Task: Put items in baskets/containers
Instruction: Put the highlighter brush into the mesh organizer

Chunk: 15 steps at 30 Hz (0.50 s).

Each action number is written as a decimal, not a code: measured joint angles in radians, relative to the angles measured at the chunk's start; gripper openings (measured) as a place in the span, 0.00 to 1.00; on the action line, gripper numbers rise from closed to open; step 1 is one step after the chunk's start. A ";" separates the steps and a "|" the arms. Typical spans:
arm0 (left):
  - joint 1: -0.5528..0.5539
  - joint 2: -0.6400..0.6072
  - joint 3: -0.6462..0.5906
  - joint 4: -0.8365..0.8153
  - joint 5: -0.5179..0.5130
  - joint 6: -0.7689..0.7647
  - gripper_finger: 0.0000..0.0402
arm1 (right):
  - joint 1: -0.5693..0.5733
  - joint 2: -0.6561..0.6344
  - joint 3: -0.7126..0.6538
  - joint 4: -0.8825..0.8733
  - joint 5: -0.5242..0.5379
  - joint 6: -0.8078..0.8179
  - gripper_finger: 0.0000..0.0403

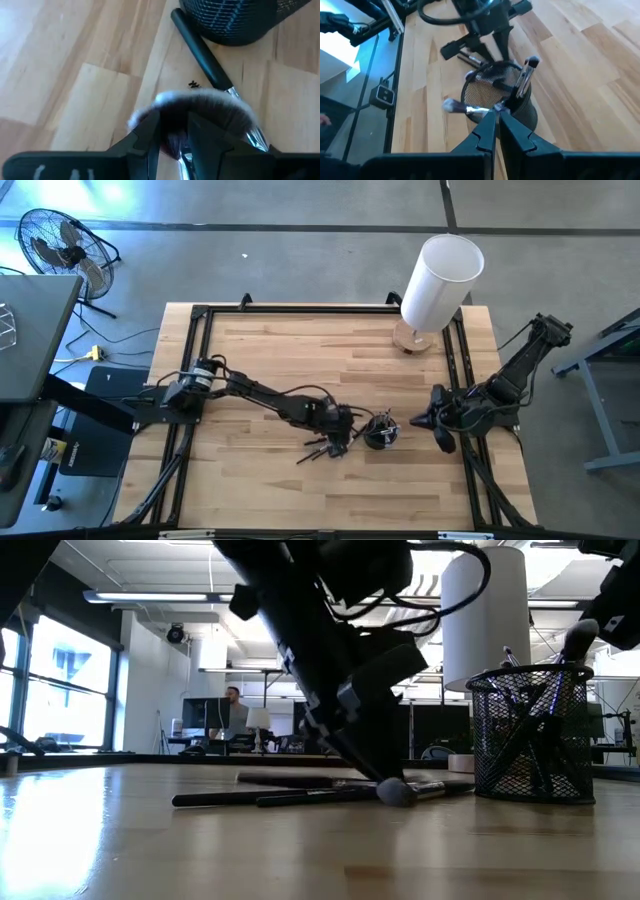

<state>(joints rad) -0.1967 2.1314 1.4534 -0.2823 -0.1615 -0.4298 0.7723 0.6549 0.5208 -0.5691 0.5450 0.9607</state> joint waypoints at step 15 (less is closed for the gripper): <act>-0.008 -0.058 -0.004 -0.047 -0.096 -0.093 0.01 | 0.000 0.000 0.000 -0.031 -0.027 0.000 0.03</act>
<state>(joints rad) -0.2048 2.0738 1.4492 -0.3292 -0.2576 -0.5232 0.7723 0.6550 0.5207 -0.6002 0.5179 0.9607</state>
